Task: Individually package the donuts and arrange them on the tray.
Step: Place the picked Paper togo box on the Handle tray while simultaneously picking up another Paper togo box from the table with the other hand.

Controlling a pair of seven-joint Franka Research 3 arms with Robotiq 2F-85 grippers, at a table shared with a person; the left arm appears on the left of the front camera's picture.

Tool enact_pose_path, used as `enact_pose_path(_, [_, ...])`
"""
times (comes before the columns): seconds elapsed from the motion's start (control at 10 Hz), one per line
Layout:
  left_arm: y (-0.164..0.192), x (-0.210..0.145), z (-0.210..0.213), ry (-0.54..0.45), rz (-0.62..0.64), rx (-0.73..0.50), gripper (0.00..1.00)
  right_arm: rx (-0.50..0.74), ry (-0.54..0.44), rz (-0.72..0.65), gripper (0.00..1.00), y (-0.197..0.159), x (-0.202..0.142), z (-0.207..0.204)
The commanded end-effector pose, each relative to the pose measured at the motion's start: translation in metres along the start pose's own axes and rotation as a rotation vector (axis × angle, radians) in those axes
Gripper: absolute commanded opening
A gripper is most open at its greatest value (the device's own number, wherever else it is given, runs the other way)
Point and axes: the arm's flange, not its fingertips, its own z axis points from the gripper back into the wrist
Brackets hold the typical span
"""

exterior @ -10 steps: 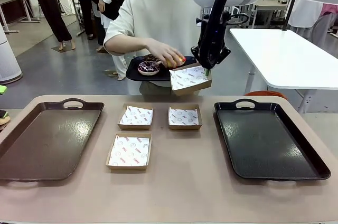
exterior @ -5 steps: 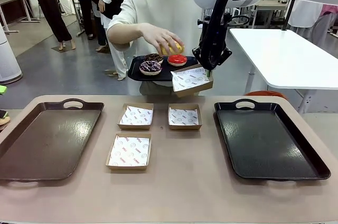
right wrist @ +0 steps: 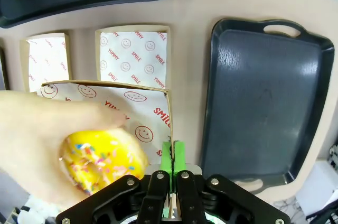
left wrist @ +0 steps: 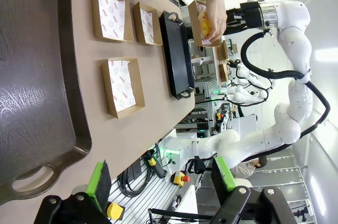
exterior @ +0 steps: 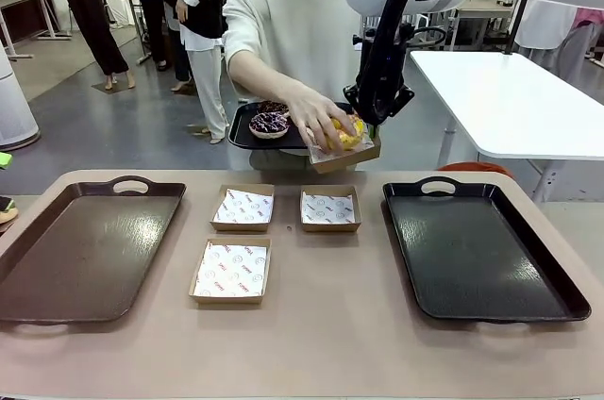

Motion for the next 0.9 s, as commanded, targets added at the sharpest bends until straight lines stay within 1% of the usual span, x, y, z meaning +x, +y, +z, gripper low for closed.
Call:
enact_pose_path(0.0, [-0.0005, 0.0002, 0.0006, -0.004, -0.008, -0.012, 1.00, 0.000, -0.002, -0.003, 0.00, -0.0026, -0.0070, -0.0029])
enact_pose_path(0.6, [-0.0005, 0.0002, 0.0006, -0.004, -0.008, -0.012, 1.00, 0.000, -0.002, -0.003, 0.00, -0.0026, -0.0070, -0.0029])
enact_pose_path(0.7, [-0.0005, 0.0002, 0.0006, -0.004, -0.008, -0.012, 1.00, 0.000, 0.000, 0.000, 0.01, 0.0001, 0.0000, 0.0000])
enact_pose_path(0.8, [0.0000, 0.0000, 0.0000, 0.000, 0.000, 0.000, 1.00, 0.024, 0.039, 0.068, 0.01, -0.0019, -0.0047, 0.0025])
